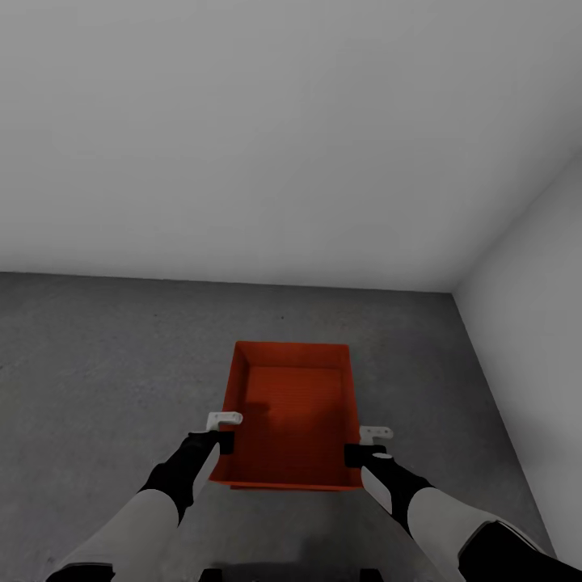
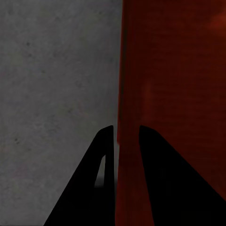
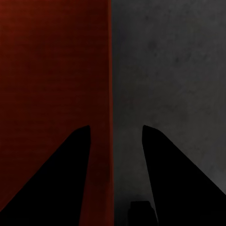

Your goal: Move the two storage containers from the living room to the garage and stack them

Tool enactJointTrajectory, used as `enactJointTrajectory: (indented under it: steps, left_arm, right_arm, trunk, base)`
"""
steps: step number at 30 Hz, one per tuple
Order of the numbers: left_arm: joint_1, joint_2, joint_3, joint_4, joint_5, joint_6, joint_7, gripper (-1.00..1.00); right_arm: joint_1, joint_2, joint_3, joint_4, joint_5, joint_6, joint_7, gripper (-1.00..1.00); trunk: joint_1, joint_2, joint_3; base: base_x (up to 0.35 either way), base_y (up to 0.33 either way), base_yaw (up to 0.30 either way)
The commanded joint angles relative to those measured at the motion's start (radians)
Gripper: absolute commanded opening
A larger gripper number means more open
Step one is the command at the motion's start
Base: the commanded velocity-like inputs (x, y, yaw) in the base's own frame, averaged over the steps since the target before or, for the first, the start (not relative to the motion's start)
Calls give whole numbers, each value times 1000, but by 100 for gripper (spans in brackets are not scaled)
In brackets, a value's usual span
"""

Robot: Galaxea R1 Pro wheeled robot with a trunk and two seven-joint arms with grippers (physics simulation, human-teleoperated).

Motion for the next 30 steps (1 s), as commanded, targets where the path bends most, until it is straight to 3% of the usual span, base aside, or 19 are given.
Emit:
enactJointTrajectory:
  steps: [1, 6, 18, 30]
  left_arm:
    - [1, -1, -19, 3, 35, 2, 2, -100]
    - [1, -2, -19, 4, 35, 2, 2, -100]
    - [1, -2, -19, 4, 37, 2, 2, -100]
    - [1, -2, -19, 4, 36, 2, 2, -100]
  right_arm:
    - [-1, -32, 12, -2, 12, 3, -73, -100]
    - [-1, -32, 12, -2, 12, 3, -73, -100]
    - [-1, -32, 12, -2, 12, 3, -73, -100]
    - [-1, -32, 12, -2, 12, 3, -73, -100]
  trunk:
    - [0, -1, -2]
    - [0, -1, -6]
    - [46, -85, -44]
    - [46, -85, -44]
  base:
    - [0, 0, 0]
    - [0, 0, 0]
    - [0, 0, 0]
    - [0, 0, 0]
